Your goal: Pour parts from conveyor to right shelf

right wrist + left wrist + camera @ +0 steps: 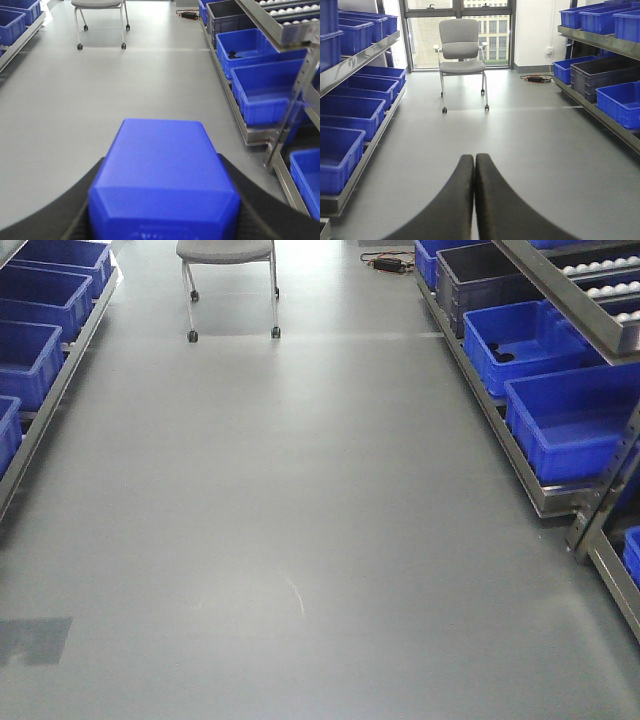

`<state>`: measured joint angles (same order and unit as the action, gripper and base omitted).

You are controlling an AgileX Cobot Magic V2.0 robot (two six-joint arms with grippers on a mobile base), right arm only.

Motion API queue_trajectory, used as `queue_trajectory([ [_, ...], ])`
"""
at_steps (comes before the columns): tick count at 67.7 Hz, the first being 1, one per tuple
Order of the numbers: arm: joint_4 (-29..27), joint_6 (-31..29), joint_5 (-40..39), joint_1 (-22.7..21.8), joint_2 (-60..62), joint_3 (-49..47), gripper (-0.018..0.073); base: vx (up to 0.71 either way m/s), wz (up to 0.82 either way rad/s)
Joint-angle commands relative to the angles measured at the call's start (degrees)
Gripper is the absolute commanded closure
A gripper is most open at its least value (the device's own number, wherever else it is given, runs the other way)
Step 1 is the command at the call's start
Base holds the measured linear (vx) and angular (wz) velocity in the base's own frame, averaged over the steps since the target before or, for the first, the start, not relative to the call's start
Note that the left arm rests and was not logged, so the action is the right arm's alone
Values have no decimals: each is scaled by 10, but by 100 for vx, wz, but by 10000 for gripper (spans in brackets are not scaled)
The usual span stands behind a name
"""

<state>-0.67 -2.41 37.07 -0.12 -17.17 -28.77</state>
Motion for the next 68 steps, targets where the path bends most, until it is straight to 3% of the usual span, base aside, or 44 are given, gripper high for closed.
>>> queue_trajectory([
  [1, 2, -3, -44, 1, -5, -15, 565, 57, 2],
  [38, 2, -3, -44, 1, -5, -15, 565, 47, 9],
  [68, 2, -3, -44, 1, -5, -15, 565, 27, 74],
])
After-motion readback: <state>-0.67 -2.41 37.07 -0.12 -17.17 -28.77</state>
